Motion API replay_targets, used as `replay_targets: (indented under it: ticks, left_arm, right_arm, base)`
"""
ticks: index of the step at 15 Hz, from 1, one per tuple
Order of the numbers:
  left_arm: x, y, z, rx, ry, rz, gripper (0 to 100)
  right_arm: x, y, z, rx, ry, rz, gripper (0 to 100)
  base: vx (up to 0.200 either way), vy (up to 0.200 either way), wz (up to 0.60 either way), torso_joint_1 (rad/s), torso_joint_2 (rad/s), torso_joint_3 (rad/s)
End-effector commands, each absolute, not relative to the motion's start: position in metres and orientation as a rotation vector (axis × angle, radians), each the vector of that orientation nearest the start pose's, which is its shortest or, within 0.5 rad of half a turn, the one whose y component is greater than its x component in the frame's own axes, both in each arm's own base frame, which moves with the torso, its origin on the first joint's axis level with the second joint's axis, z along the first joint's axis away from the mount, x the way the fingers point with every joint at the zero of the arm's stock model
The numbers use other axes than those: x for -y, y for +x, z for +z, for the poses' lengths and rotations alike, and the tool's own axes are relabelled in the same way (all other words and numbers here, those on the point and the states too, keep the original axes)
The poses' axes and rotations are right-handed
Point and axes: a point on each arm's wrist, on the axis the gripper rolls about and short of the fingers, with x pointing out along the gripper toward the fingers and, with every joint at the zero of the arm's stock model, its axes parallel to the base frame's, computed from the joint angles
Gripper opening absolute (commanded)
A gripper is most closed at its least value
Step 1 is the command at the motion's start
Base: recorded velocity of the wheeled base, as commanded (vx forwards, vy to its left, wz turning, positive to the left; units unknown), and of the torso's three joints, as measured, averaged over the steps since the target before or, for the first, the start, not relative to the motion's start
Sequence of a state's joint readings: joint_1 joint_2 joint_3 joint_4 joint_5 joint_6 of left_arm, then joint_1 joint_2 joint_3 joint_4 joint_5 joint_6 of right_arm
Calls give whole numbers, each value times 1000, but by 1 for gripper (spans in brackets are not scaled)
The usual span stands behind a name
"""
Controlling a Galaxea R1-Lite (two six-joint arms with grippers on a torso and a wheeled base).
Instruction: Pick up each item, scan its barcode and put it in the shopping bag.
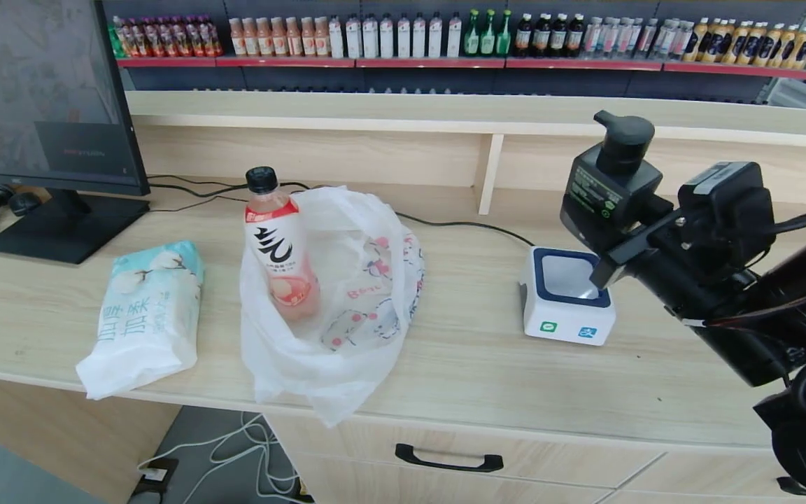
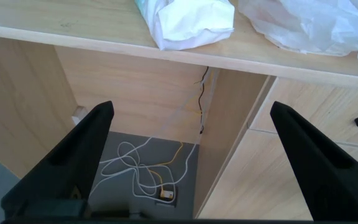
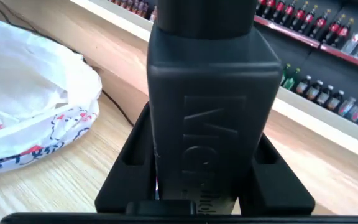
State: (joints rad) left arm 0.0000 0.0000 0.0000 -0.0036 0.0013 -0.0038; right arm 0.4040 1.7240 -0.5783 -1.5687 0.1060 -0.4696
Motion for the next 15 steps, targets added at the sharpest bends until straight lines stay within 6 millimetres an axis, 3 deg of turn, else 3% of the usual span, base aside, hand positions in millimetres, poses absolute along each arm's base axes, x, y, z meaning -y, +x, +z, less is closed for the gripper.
replay_targets:
  ticks: [1, 9, 15]
  left_arm:
    - [0, -23, 76, 3, -5, 2, 100]
    - [0, -23, 76, 9, -5, 2, 100]
    - [0, -23, 77, 11, -3, 2, 100]
  right_arm:
    - [-111, 260, 205, 529, -447, 401, 0]
    - [-110, 272, 189, 637, -785, 531, 0]
    - [-72, 285, 181, 667, -931, 577, 0]
  base:
    - [0, 0, 0, 0, 0, 0]
    - [0, 0, 0, 0, 0, 0]
    - [0, 0, 0, 0, 0, 0]
